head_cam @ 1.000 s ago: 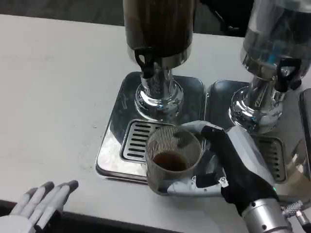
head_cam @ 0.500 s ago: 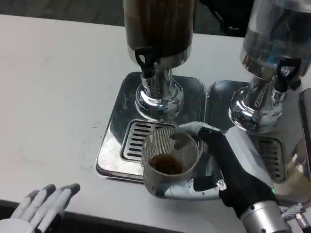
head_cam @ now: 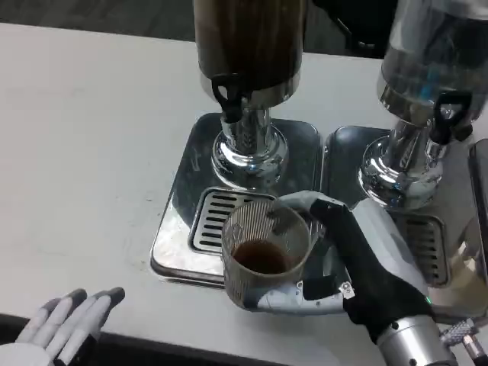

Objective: Grasp the cup under the faucet to collect the drink, then remove the cup.

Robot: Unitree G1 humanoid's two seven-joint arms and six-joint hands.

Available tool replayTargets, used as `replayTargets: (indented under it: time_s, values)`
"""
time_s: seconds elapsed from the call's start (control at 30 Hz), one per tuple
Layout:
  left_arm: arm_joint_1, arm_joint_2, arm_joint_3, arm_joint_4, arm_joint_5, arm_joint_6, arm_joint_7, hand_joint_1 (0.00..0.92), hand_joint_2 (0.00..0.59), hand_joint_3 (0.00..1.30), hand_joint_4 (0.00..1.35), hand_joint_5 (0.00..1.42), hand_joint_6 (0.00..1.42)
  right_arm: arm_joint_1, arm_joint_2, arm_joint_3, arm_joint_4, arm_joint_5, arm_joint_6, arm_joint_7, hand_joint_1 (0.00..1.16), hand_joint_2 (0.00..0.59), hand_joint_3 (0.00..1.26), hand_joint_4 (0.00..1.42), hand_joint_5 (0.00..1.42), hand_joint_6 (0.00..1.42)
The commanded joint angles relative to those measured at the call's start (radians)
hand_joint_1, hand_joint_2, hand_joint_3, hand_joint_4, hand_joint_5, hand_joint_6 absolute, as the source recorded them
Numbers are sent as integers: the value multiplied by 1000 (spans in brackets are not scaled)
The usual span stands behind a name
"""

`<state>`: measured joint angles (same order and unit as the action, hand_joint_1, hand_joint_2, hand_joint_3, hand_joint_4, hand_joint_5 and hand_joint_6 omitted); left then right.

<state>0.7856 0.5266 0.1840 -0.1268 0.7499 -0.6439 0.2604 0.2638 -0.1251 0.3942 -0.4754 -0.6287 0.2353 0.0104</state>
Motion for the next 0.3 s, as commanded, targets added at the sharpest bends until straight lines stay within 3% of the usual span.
replayTargets:
  time_s: [0.03,0.3]
  values:
    - [12,1,0,-1,-11,0,-1,0,124,0,0,0,0,-2,16,1,-26,4,-15,-10,944,238,854,942,1060,1399]
    - [12,-3,-2,1,-16,2,-2,0,124,0,0,0,0,-14,14,-7,-19,3,-13,-6,942,241,855,951,1060,1399]
